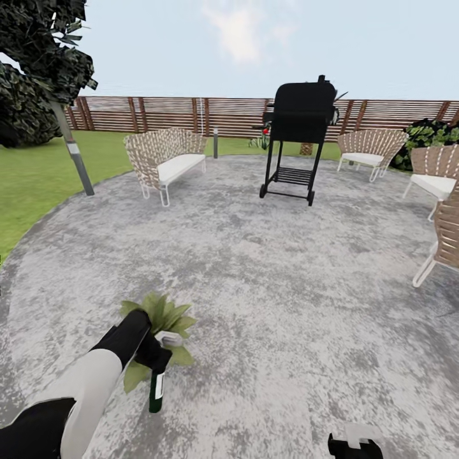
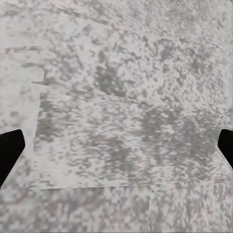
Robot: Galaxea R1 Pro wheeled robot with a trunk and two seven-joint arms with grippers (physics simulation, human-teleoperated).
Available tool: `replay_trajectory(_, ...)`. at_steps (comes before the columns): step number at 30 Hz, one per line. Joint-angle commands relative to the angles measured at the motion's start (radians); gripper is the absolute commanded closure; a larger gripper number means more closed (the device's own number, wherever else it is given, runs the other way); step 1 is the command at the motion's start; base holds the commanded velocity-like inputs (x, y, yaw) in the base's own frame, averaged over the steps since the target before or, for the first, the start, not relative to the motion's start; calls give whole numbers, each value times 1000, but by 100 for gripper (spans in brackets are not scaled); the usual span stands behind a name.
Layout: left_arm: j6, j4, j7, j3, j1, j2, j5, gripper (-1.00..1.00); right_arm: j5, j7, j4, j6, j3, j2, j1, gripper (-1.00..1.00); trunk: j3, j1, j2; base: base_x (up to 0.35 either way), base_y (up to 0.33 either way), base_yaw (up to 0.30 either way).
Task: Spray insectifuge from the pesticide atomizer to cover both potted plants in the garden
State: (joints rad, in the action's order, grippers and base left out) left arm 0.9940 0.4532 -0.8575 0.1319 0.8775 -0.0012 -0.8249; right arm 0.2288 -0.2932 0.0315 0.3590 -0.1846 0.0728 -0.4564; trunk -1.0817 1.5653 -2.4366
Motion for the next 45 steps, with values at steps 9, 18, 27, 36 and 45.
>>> replay_trajectory(9, 3, 12, -8, -6, -6, 34, -14, 100, 15, 3, -2, 3, -7, 4, -1, -100, -1, 0, 0, 29, -14, 0)
replay_trajectory(18, -5, 15, -2, -5, -83, 57, -10, 100, 14, 1, -2, 3, -7, -1, -1, -100, -1, 0, 0, 0, 0, 13)
replay_trajectory(27, -7, 18, 2, -1, -86, 57, -7, 100, 13, -2, -2, 3, -7, 0, -1, -100, -1, 0, 0, 0, 0, 252)
replay_trajectory(36, -103, 18, 29, 1, -146, 56, -4, 100, 15, -3, -2, 3, -6, -3, 0, -100, -1, 0, 0, 54, 0, 33)
replay_trajectory(45, -162, 64, 131, 118, -165, 39, 34, 100, 14, -3, -2, 3, -6, -4, 5, -100, -1, 0, 0, 2, 0, 0)
